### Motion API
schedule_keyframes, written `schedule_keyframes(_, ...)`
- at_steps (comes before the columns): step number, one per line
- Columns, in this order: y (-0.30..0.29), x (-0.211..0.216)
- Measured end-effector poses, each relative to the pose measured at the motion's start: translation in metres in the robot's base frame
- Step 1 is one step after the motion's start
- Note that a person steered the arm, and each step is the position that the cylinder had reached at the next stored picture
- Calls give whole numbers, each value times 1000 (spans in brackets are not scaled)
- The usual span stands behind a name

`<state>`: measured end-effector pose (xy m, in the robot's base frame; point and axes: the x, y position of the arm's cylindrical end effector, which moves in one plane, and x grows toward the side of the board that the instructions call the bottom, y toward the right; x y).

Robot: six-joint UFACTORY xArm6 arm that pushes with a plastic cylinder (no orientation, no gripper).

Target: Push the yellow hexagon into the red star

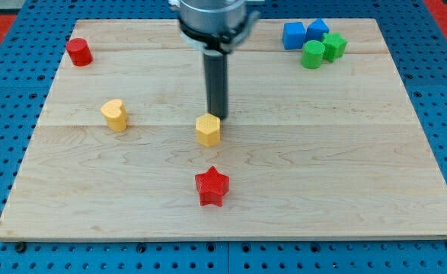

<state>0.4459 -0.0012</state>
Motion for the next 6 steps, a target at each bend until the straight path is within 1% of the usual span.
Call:
schedule_keyframes(1, 1, 33)
schedule_keyframes(2, -8, 14)
schedule_keyframes(3, -29, 2)
schedule_keyframes(4, -35, 31)
schedule_keyframes(5, -18, 42)
schedule_keyframes(6, -41, -6)
